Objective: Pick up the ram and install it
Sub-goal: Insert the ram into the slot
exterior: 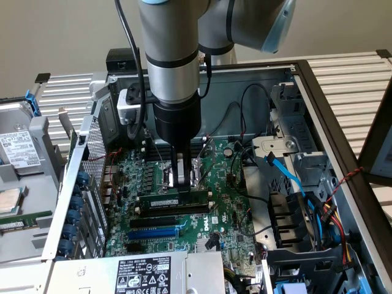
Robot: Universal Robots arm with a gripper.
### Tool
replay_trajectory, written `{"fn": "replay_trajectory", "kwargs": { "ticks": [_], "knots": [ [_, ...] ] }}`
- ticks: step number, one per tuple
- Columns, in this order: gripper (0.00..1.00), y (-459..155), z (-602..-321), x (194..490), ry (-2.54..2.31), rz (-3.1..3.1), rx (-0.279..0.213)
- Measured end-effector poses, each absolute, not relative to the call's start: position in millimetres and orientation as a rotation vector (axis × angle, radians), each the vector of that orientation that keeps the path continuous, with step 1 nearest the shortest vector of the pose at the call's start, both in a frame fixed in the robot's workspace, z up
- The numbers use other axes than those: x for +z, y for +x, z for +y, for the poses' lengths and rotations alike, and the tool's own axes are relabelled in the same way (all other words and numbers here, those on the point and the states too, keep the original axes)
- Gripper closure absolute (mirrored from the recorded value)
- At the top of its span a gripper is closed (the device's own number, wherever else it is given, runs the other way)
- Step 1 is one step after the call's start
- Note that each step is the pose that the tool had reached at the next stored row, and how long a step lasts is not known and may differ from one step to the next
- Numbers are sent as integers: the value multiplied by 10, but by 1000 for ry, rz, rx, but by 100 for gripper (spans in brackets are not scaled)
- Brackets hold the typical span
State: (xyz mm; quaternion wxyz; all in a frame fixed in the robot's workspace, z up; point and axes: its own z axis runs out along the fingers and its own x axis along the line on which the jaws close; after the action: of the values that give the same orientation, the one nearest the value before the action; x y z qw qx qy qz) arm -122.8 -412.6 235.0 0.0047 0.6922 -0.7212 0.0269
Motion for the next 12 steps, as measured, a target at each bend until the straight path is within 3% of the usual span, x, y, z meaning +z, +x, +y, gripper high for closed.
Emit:
{"fn": "replay_trajectory", "kwargs": {
  "ticks": [12],
  "knots": [
    [87, -1228, -4121, 2346, 2177, -2253, 78]
  ]
}}
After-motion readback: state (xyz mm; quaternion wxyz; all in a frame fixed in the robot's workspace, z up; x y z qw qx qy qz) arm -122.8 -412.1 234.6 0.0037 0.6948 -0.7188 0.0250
